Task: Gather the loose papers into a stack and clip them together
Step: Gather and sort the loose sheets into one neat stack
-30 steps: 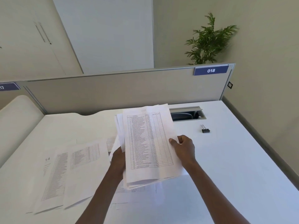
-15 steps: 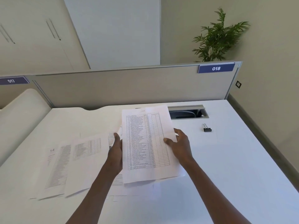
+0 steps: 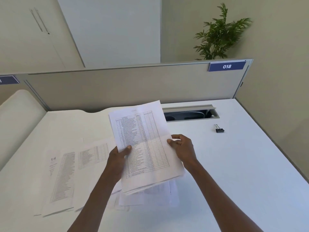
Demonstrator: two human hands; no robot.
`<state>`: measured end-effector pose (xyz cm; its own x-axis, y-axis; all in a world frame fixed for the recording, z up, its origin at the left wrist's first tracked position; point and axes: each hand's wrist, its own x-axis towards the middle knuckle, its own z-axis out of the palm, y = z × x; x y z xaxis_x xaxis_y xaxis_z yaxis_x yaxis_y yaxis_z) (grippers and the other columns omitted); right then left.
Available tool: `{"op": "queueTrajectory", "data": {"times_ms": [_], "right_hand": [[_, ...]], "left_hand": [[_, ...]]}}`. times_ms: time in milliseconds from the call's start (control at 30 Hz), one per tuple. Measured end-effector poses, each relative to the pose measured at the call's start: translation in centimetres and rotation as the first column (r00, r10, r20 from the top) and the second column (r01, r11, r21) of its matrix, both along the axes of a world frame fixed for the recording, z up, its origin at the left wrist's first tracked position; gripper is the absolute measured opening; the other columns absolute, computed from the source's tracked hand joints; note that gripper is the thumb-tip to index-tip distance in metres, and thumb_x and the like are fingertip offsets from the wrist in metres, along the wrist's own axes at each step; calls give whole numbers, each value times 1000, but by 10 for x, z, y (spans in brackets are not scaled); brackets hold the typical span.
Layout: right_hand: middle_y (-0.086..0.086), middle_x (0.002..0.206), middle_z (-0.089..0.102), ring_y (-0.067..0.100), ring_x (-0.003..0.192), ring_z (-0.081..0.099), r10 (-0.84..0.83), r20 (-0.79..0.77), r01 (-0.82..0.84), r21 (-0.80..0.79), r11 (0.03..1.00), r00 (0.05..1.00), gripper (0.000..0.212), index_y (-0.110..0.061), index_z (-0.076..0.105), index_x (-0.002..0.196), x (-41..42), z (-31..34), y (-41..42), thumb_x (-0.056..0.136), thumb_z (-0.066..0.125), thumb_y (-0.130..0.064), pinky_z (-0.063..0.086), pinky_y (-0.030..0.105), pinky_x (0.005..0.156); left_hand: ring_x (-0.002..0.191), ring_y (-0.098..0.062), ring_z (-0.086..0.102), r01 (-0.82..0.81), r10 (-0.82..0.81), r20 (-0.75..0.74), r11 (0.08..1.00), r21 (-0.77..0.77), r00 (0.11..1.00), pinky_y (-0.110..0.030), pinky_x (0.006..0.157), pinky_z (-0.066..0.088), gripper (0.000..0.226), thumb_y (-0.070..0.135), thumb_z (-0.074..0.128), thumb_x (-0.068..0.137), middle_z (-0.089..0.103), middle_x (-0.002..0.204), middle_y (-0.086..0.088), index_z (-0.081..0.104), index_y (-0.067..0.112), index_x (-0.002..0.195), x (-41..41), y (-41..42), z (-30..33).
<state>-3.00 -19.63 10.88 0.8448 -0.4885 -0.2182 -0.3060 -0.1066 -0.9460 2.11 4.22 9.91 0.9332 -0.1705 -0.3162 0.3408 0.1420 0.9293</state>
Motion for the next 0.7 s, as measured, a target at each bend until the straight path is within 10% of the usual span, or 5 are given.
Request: {"op": "queueTrajectory", "data": {"times_ms": [100, 200, 300, 700], "right_hand": [[2, 84, 76, 16, 63, 63, -142, -110, 150, 72, 986, 984, 20, -13, 68, 98, 13, -21, 10, 88, 65, -30, 52, 31, 63], [6, 111, 72, 23, 96, 67, -242, -275, 212, -135, 968, 930, 34, -12, 67, 110, 18, -52, 18, 84, 69, -34, 52, 36, 88], [13, 128, 60, 32, 123, 52, -228, -427, 110, -284, 953, 875, 60, -5, 56, 124, 16, -79, 27, 80, 74, -42, 45, 39, 100], [14, 122, 55, 31, 118, 50, -313, -634, -187, -594, 782, 707, 77, -4, 49, 120, 20, -103, 78, 64, 88, -41, 49, 39, 91]], "left_hand": [[101, -29, 72, -21, 20, 26, 1000, 21, 999, -43, 90, 54, 19, 8, 61, 94, 76, 107, -12, 71, 7, 110, 16, 29, -2], [99, -26, 73, -21, 19, 35, 999, 48, 999, -40, 88, 53, 16, 9, 62, 93, 77, 104, -8, 73, 11, 105, 35, 56, -8], [99, -26, 73, -14, 13, 12, 998, 62, 1000, -40, 89, 53, 17, 9, 63, 93, 76, 106, -10, 73, 10, 107, 55, 79, -18], [105, -24, 71, 56, -55, -14, 996, 71, 998, -44, 94, 52, 22, 9, 61, 94, 75, 111, -4, 70, 15, 113, 80, 113, -40]]}}
